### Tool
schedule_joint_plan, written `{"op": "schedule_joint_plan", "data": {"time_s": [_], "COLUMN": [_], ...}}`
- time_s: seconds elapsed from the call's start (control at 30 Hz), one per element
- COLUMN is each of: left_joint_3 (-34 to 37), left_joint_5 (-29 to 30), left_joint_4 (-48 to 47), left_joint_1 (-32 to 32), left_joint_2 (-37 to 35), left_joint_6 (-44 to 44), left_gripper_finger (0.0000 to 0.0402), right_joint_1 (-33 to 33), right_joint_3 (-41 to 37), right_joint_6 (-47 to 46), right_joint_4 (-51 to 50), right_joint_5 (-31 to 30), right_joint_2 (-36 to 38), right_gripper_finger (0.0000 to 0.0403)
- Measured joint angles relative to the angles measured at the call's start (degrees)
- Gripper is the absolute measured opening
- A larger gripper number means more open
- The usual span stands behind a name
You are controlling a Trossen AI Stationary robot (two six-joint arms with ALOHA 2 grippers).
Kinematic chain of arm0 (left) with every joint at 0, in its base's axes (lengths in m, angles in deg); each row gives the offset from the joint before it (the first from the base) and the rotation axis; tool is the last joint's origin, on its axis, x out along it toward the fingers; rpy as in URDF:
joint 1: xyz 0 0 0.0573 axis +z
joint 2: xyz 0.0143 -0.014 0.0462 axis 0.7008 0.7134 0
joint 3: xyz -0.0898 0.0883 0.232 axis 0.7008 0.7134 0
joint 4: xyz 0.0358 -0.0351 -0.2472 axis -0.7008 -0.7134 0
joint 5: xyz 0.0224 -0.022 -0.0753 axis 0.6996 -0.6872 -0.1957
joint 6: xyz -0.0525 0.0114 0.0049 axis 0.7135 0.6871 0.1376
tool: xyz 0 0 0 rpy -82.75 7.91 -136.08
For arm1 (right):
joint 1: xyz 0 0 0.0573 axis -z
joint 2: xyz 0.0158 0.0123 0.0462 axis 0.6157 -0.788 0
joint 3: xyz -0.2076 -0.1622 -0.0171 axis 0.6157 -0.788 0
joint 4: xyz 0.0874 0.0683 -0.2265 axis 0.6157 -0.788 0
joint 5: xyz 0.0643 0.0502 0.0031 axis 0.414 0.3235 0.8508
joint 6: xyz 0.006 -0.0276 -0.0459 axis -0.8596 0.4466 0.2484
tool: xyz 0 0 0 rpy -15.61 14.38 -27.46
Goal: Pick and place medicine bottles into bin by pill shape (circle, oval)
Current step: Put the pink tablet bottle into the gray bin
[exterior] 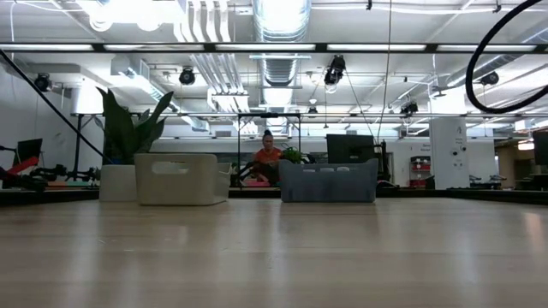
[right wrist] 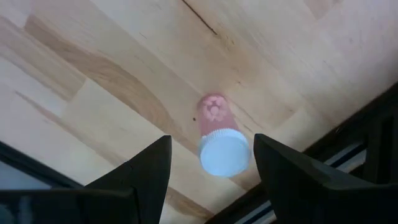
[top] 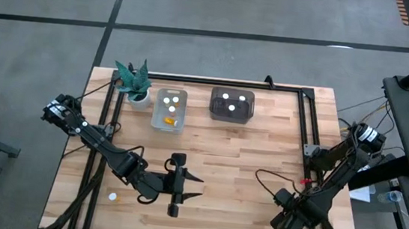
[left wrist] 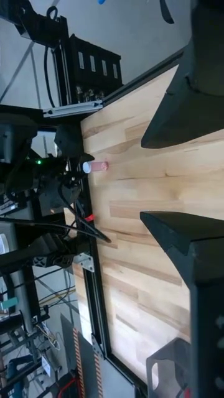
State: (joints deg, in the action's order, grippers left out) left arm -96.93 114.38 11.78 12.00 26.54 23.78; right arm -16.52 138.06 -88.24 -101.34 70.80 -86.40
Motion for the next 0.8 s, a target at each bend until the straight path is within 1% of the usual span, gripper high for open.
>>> {"op": "schedule_joint_plan", "data": {"time_s": [0.1, 0.33, 0.47, 0.57, 0.67, 0.8], "left_joint_3": [0.0, 0.0, 0.0, 0.0, 0.0, 0.0], "left_joint_5": [0.1, 1.0, 1.0, 1.0, 1.0, 1.0], "left_joint_4": [-0.3, -0.3, -0.3, -0.3, -0.3, -0.3], "left_joint_1": [0.0, 0.0, 0.0, 0.0, 0.0, 0.1], "left_joint_2": [0.0, 0.0, 0.0, 0.0, 0.0, 0.2], "left_joint_6": [0.0, 0.0, 0.0, 0.0, 0.0, 0.1], "left_gripper_finger": [0.016, 0.016, 0.016, 0.016, 0.016, 0.016], "right_joint_1": [0.0, 0.0, 0.0, 0.0, 0.0, 1.3], "right_joint_3": [0.0, -0.1, -0.1, -0.1, 0.0, 1.3], "right_joint_6": [0.0, -0.2, -0.4, -0.4, 0.2, 3.1], "right_joint_4": [0.0, 0.0, 0.2, 0.2, 0.0, 0.2], "right_joint_5": [0.0, 0.0, 0.0, 0.0, -0.6, -7.0], "right_joint_2": [-0.4, -0.4, -0.4, -0.4, -0.1, 1.2], "right_gripper_finger": [0.0207, 0.0136, 0.011, 0.0109, 0.0123, 0.0131]}}
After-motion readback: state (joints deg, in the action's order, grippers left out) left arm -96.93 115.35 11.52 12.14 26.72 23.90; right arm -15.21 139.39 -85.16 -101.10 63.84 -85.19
